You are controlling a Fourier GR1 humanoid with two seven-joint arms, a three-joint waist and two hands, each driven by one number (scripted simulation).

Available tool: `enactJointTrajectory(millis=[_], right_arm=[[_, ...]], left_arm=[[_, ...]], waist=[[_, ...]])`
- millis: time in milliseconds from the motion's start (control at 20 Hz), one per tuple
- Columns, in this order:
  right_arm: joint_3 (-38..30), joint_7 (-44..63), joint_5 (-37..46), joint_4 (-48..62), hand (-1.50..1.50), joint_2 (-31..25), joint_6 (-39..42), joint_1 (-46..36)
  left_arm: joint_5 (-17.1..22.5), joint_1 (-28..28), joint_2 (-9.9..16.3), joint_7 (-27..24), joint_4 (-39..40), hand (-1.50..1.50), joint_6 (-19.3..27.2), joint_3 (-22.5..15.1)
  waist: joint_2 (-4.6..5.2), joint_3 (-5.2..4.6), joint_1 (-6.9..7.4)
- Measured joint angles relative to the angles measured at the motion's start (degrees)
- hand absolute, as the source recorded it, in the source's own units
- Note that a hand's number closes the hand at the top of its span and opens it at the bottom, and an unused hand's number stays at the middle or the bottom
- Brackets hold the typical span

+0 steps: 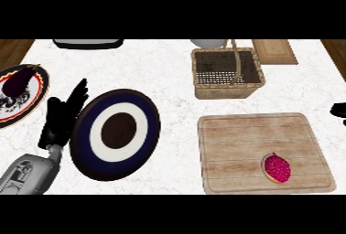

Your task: Pick the cupcake from the cutting board and place it in the basket

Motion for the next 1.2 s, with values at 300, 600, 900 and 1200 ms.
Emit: enactJointTrajectory(millis=[300, 600, 900, 1200], right_arm=[[3.3, -4.2, 2.1, 4.4, -1.50, -0.5, -3.7, 0.4], [5.7, -6.4, 3.2, 10.4, -1.50, 2.5, -6.7, -1.6], [9.5, -6.7, 5.6, 14.1, -1.50, 7.0, -8.5, -4.4], [13.4, -7.1, 8.2, 16.6, -1.50, 10.3, -9.7, -6.3]], left_arm=[[-0.6, -0.7, -0.9, -0.5, 1.3, 0.00, -0.6, 0.3], [-1.1, -1.9, -1.1, -0.1, 2.4, 0.00, -1.8, 1.1], [-1.4, -1.7, -1.3, 0.0, 2.3, 0.00, -2.9, 2.0], [-2.4, -1.3, -2.1, 0.0, 2.2, 0.00, -3.0, 2.4]], waist=[[0.01, -0.06, 0.49], [0.01, -0.09, 0.74], [-0.05, -0.11, 1.01], [-0.14, -0.12, 0.78]])
